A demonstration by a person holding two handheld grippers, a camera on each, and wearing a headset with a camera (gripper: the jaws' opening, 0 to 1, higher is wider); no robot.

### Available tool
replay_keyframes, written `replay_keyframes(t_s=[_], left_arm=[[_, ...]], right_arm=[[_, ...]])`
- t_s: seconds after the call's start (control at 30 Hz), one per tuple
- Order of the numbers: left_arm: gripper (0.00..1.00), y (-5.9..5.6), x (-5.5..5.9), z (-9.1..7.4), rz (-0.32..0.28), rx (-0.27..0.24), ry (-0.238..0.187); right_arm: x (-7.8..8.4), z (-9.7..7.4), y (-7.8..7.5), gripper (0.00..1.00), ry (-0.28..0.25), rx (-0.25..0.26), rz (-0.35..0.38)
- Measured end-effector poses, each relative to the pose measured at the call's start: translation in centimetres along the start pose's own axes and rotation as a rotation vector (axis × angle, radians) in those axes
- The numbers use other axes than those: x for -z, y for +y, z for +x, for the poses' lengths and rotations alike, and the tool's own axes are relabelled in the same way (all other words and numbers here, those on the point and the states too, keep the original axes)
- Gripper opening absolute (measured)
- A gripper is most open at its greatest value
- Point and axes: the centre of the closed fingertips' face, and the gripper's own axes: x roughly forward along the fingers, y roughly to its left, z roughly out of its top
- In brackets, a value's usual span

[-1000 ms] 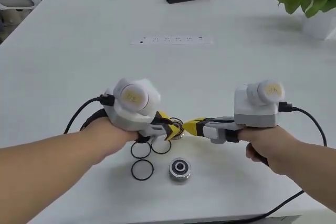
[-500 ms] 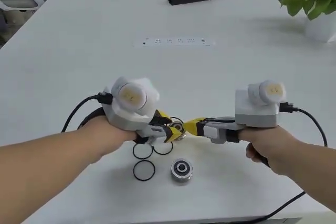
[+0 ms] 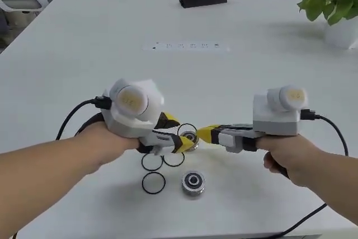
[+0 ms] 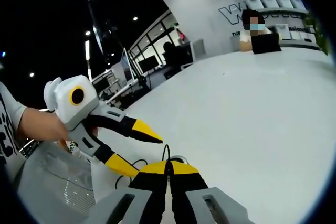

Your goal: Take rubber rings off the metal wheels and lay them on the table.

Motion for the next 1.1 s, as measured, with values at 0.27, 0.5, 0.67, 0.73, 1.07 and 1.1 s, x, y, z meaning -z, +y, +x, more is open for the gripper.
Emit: replay_keyframes(t_s=[0.27,0.5,0.67,0.73,1.07,1.1], left_arm=[[0.37,-0.2,-0.5,-0.8,-0.006,0.002,-0.018],[0.43,-0.3,-0.9,-1.7,-0.001,0.002,-0.036],[0.48,-0.2,-1.0,-2.4,-0.002,0.002,-0.046],[0.49,-0.1,-1.2,-2.7,-0.006,0.0,-0.055],[0.58,-0.3,-2.2,-4.2,-0.006,0.0,-0.088],[0.58,-0.4,-2.2,-4.4,-0.007,0.001,-0.09]], right_arm=[[-0.5,-0.2,0.1,0.0,-0.014,-0.001,0.003],[-1.0,-0.3,0.4,0.0,-0.023,-0.007,0.001],[-1.4,-0.3,0.7,0.0,-0.034,-0.013,0.004],[-1.6,-0.3,0.9,0.0,-0.037,-0.017,0.003],[-2.6,-0.6,2.0,0.0,-0.054,-0.035,-0.003],[-2.6,-0.6,2.1,0.0,-0.055,-0.036,-0.003]])
